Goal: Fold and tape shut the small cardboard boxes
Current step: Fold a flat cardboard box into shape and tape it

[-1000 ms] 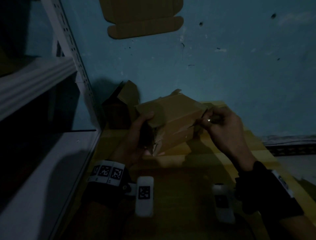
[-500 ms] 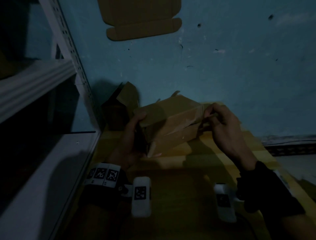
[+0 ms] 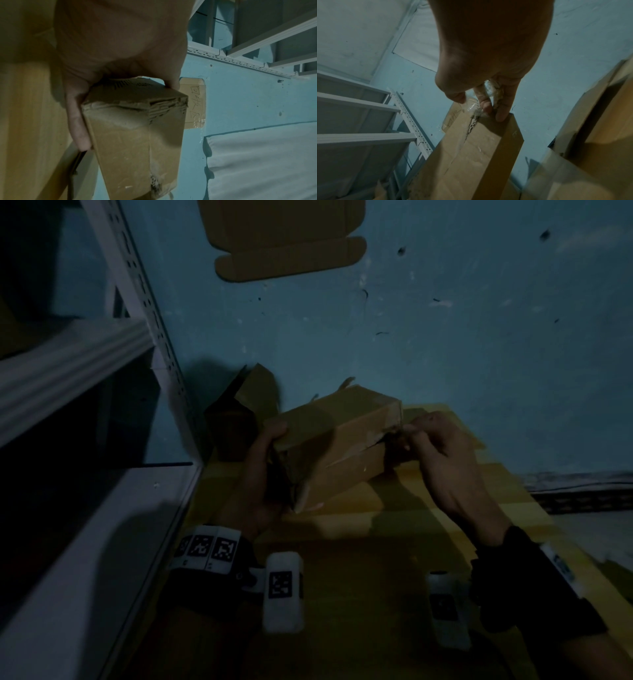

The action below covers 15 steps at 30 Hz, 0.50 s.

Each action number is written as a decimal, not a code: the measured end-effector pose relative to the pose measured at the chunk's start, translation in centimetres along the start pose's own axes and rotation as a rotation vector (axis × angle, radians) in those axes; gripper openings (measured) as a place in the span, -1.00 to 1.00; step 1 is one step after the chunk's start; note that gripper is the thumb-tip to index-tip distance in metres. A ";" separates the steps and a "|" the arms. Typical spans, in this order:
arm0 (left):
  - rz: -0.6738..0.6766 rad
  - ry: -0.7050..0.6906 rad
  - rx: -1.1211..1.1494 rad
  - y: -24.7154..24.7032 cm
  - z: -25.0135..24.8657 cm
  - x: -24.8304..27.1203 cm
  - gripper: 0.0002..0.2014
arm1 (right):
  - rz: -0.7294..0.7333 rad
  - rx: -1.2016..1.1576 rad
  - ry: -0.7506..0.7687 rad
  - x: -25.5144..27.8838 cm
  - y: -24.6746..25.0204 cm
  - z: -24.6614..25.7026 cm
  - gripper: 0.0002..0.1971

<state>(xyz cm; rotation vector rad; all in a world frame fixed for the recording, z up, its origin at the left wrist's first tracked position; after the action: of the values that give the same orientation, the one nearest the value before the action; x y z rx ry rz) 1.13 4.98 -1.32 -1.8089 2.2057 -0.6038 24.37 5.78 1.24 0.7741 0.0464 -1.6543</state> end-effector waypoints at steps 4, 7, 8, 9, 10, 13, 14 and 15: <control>-0.011 0.031 -0.016 0.3 0.1 0.0 -0.41 | 0.005 0.027 0.013 0.3 -0.1 0.3 -0.61; -0.042 0.023 -0.023 0.4 0.0 0.1 -0.42 | 0.006 -0.107 -0.058 0.1 -0.1 -0.1 -0.74; -0.058 0.016 -0.017 0.4 -0.1 0.1 -0.46 | -0.001 -0.168 -0.089 0.0 0.1 -0.3 -0.82; -0.066 0.006 -0.011 0.4 -0.1 0.1 -0.49 | -0.004 -0.206 -0.106 -0.1 0.3 -0.4 -0.84; -0.061 -0.001 -0.008 0.2 -0.3 0.2 -0.49 | 0.001 -0.230 -0.109 -0.1 0.6 -0.3 -0.80; -0.045 -0.007 0.003 -0.2 -0.5 0.4 -0.50 | 0.046 -0.362 -0.108 -0.1 1.0 0.1 -0.73; -0.064 -0.009 0.007 -0.1 -0.4 0.4 -0.52 | 0.050 -0.399 -0.102 -0.1 1.2 0.2 -0.75; -0.067 0.000 0.009 0.1 -0.4 0.4 -0.52 | 0.042 -0.423 -0.094 -0.1 1.3 0.3 -0.77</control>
<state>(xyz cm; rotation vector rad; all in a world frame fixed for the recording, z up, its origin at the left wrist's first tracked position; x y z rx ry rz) 0.81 4.71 -1.02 -1.8850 2.1468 -0.6259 25.37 5.40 2.03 0.3734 0.3015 -1.5662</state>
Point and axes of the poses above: each hand's wrist, its own x-axis away from the middle knuckle, its own y-axis out of the back of the hand, z = x × y, the point moved 3 cm from there along -x, towards the middle knuckle, and after that the axes turned 2 degrees about -z, right-handed, at the moved point
